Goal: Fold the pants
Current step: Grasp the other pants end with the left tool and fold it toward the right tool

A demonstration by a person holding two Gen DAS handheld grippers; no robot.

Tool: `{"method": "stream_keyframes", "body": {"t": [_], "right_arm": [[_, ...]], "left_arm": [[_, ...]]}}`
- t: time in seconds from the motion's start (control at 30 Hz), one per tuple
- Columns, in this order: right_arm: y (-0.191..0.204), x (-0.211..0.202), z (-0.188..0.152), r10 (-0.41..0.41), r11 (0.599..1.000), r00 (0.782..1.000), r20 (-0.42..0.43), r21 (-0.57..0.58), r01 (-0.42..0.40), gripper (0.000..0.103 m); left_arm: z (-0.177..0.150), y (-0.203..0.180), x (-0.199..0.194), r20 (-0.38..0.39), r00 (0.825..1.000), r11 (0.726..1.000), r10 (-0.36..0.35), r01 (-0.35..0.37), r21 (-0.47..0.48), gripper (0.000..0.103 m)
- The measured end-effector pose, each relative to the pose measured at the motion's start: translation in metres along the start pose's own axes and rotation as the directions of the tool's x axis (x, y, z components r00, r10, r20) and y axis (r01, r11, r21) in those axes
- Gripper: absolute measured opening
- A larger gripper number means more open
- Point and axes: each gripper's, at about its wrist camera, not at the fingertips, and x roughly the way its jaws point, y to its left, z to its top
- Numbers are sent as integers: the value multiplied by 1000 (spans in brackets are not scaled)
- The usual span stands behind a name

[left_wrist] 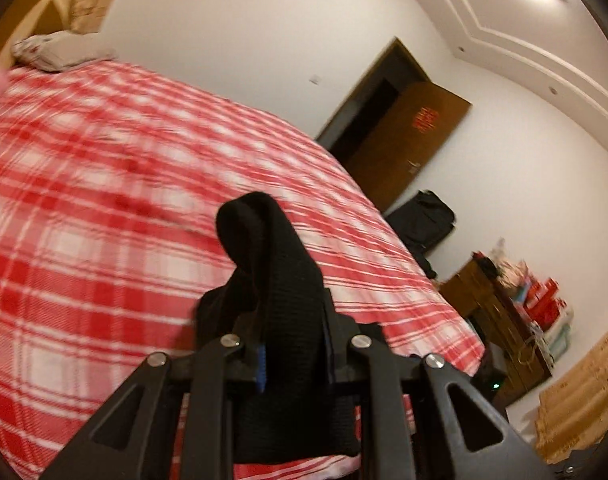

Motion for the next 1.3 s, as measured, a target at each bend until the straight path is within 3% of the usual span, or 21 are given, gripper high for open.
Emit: {"method": "stream_keyframes", "body": {"t": [0.5,0.63,0.87,1.13,1.3], "right_arm": [[-65,-7,-24,-97,981,995,20,168,93,54],[-76,-9,-26,-119,974,992,29,197,111,54],[-99,-9,-30,-158,943,987,21,301,145,54],[-117,-1,-39,-167,913,986,-15,374,160,55],[-125,1,-43,-160,900,987,-20,408,154,55]], "left_arm": [[-2,-103,96,-176,982,992,-65,82,92,21],[-14,-121,130,-225,974,990,-22,53,133,21],[-51,-130,199,-344,937,986,63,-6,164,21],[-84,-146,236,-414,904,978,105,-19,207,23],[-93,-168,234,-402,908,954,113,14,299,37]]}}
